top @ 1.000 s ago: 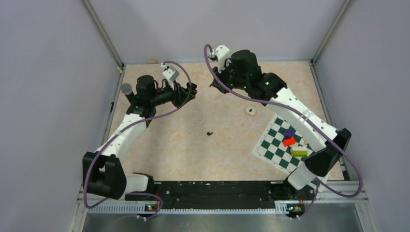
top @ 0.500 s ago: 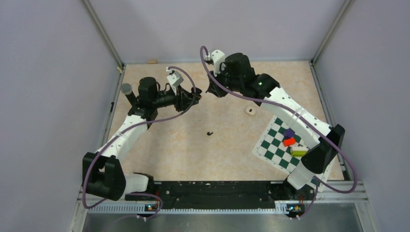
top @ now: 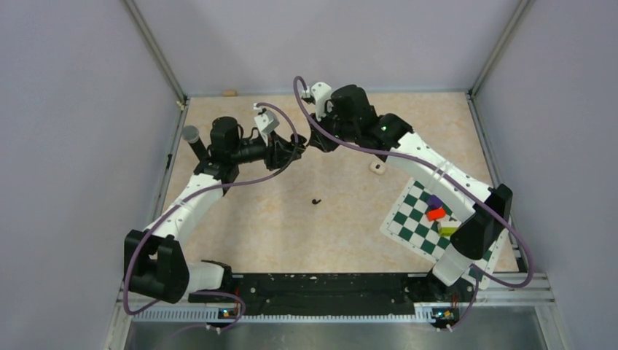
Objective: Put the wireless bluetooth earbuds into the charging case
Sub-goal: Insert the right earbud into the right side groove of the charging case.
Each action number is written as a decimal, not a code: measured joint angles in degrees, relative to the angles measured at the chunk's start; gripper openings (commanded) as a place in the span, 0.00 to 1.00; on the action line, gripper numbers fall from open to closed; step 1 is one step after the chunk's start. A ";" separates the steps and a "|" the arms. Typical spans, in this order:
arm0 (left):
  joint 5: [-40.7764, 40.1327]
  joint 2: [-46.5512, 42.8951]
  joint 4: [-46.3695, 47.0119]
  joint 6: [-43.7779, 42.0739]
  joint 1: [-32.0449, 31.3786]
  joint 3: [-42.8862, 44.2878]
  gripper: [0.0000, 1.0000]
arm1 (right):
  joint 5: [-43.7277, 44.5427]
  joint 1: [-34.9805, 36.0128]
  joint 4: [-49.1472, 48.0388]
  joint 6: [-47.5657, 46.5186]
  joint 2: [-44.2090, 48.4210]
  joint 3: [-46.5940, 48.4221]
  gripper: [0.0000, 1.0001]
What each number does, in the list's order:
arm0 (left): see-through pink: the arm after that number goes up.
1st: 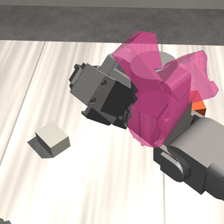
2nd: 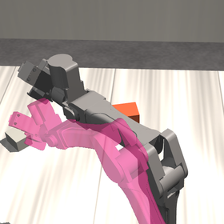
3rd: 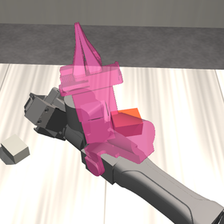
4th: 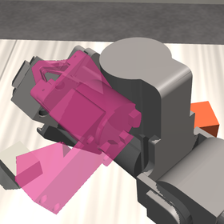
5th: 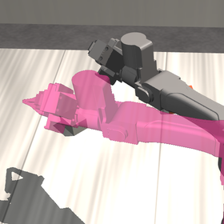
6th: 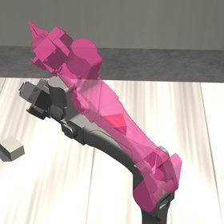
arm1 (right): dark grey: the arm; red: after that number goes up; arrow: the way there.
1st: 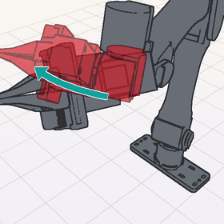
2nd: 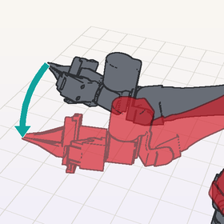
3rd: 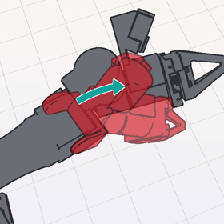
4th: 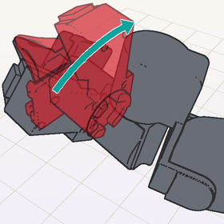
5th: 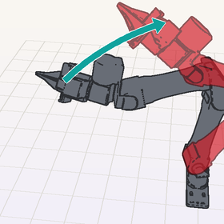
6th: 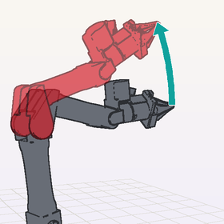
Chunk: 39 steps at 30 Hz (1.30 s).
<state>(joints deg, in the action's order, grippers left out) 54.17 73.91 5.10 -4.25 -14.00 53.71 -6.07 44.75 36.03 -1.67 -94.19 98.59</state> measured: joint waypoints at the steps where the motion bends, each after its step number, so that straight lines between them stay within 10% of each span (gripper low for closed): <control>1: 0.00 0.00 -0.04 -0.11 -0.11 0.00 0.00 | 0.04 0.11 0.00 0.00 -0.17 0.00 0.10; 39: -1.20 0.00 -2.60 -0.57 -1.42 0.00 0.00 | 4.98 3.15 -0.02 -1.75 -1.25 0.00 0.09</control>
<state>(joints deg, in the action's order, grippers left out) 52.97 73.91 2.50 -4.82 -15.42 53.71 -1.08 47.90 36.01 -3.42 -95.44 98.59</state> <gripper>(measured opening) 0.338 0.173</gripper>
